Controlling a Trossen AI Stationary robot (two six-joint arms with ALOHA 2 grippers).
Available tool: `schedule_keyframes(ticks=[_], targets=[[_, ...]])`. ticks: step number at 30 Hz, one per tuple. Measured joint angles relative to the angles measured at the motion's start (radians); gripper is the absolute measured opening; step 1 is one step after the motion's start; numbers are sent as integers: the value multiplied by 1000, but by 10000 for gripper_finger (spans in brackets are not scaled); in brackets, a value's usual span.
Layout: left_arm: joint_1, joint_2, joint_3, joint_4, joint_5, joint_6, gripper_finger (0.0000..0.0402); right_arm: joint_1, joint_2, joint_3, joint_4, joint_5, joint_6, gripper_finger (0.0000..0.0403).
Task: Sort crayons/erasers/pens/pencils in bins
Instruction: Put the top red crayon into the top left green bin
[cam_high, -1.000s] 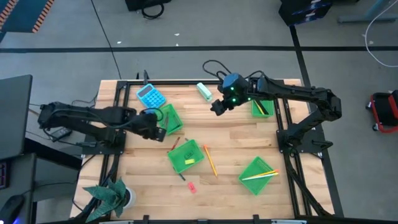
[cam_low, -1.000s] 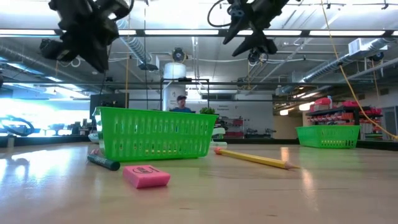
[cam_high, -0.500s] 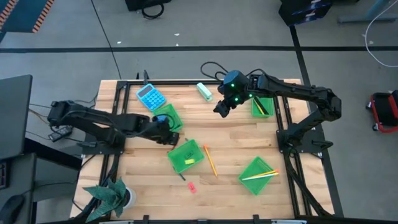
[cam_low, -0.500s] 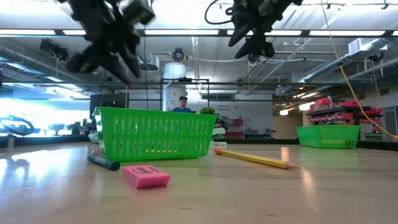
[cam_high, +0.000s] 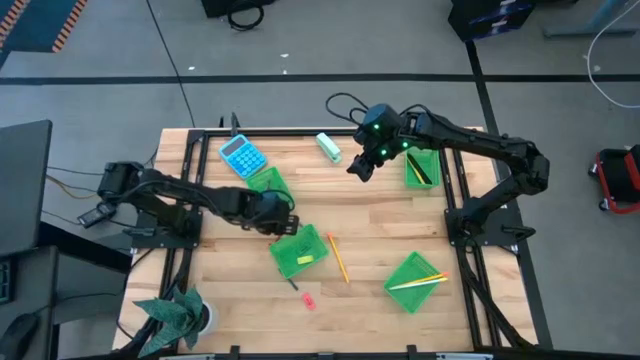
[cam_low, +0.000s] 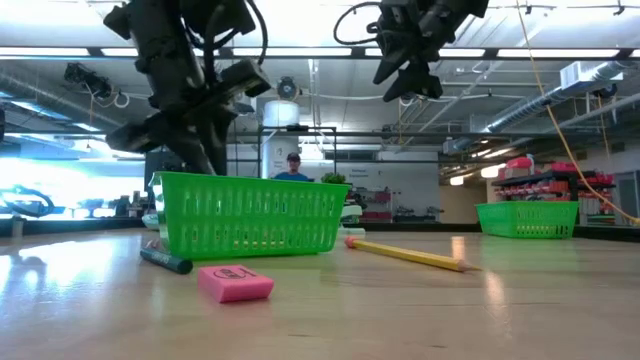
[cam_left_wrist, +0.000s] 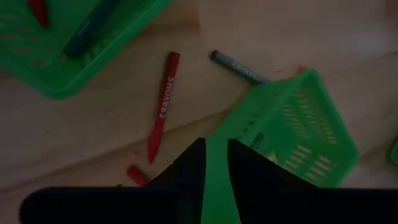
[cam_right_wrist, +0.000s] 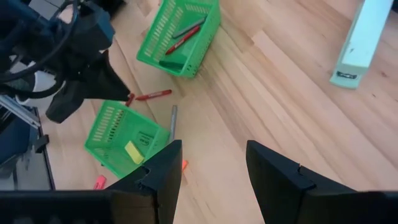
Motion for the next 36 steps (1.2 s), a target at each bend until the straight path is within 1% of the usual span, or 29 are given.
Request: schedule_keyframes(ticks=[6, 17, 23, 36], targets=[[7, 33, 1, 0, -19, 0, 62, -13, 0, 0, -1, -1, -11, 184], [44, 80, 0, 4, -17, 61, 74, -15, 0, 0, -1, -1, 5, 184], [46, 98, -1, 10, -11, 88, 93, -15, 0, 0, -1, -1, 17, 184], [39, 168, 0, 27, 3, 137, 152, -15, 0, 0, -1, 3, 27, 184]])
